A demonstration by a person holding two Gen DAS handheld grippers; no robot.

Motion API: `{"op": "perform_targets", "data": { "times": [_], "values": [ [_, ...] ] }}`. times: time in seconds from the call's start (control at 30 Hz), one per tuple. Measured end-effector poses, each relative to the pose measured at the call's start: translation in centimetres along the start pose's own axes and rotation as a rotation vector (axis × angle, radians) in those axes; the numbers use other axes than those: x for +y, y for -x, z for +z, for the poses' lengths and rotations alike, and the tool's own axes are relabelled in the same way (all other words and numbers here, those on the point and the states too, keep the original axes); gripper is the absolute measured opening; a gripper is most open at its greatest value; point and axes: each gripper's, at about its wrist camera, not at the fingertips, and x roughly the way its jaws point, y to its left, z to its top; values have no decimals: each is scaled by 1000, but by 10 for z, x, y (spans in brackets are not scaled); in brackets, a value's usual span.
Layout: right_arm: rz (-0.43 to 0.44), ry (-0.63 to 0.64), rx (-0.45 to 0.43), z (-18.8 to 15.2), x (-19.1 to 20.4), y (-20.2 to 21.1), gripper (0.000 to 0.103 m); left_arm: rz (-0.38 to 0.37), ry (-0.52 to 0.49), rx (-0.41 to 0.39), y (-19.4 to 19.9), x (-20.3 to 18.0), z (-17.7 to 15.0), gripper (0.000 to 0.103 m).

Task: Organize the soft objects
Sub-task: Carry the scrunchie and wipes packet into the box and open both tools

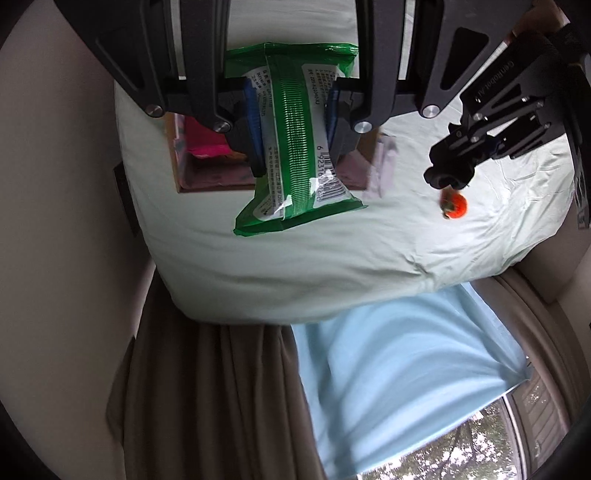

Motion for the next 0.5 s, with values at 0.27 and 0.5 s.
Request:
{"op": "perform_targets", "data": {
  "times": [0.27,0.5],
  "values": [
    [35,-56,109,-10,-54,-65,26,43,6,127,-82,-22,-14,23],
    [84,-68,182,-13,-61,-118,26,47,10,227,-140,-26,-19,23]
  ]
}}
